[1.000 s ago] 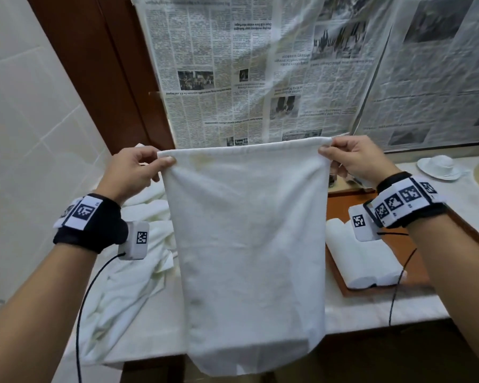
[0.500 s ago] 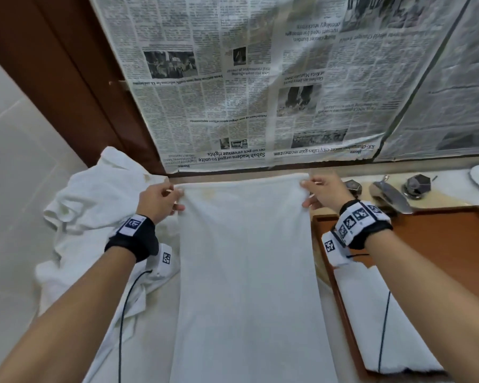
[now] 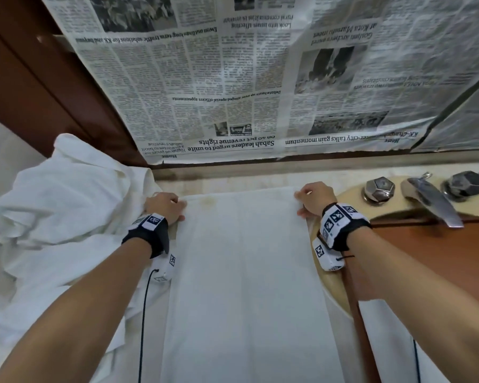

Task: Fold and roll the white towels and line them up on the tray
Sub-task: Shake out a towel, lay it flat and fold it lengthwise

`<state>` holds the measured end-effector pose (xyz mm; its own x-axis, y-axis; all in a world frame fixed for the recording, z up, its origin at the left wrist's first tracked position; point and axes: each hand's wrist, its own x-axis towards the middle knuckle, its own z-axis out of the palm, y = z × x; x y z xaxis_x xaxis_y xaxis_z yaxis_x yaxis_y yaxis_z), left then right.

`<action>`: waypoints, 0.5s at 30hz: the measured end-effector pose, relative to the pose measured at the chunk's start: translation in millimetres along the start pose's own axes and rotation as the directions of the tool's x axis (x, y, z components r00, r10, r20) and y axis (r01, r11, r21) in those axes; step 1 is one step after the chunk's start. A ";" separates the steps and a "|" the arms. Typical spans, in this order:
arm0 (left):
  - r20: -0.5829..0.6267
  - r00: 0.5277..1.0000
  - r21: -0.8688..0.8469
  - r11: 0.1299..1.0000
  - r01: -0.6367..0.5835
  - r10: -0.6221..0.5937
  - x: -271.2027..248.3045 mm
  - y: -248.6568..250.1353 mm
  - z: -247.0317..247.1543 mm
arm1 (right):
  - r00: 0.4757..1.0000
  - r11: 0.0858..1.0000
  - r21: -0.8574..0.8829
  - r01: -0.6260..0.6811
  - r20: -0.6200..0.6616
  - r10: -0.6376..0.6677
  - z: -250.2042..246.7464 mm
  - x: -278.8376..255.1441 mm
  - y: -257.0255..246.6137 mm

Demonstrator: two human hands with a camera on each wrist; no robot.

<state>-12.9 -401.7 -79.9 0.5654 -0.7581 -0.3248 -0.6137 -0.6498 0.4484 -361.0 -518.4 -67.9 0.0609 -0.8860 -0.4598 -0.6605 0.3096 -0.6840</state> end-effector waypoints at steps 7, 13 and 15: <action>-0.152 0.968 0.033 0.980 -0.198 0.201 -25.9 -11.1 10.0 | 0.960 0.909 -0.343 0.238 -0.059 -0.273 15.5 -37.6 11.4; 0.051 0.957 0.206 0.934 -0.291 0.287 -102.9 -19.8 52.7 | 0.923 0.784 -0.487 0.384 0.225 -0.311 57.9 -94.4 40.9; 0.067 0.954 0.299 0.906 -0.300 0.294 -112.5 -19.9 61.9 | 0.941 0.750 -0.571 0.336 0.236 -0.242 64.5 -98.5 46.6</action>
<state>-98.4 -306.8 -103.8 0.3222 -0.9173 -0.2338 -0.8903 -0.3776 0.2547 -349.5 -394.5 -90.9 0.3936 -0.8271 -0.4013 -0.9016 -0.2622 -0.3439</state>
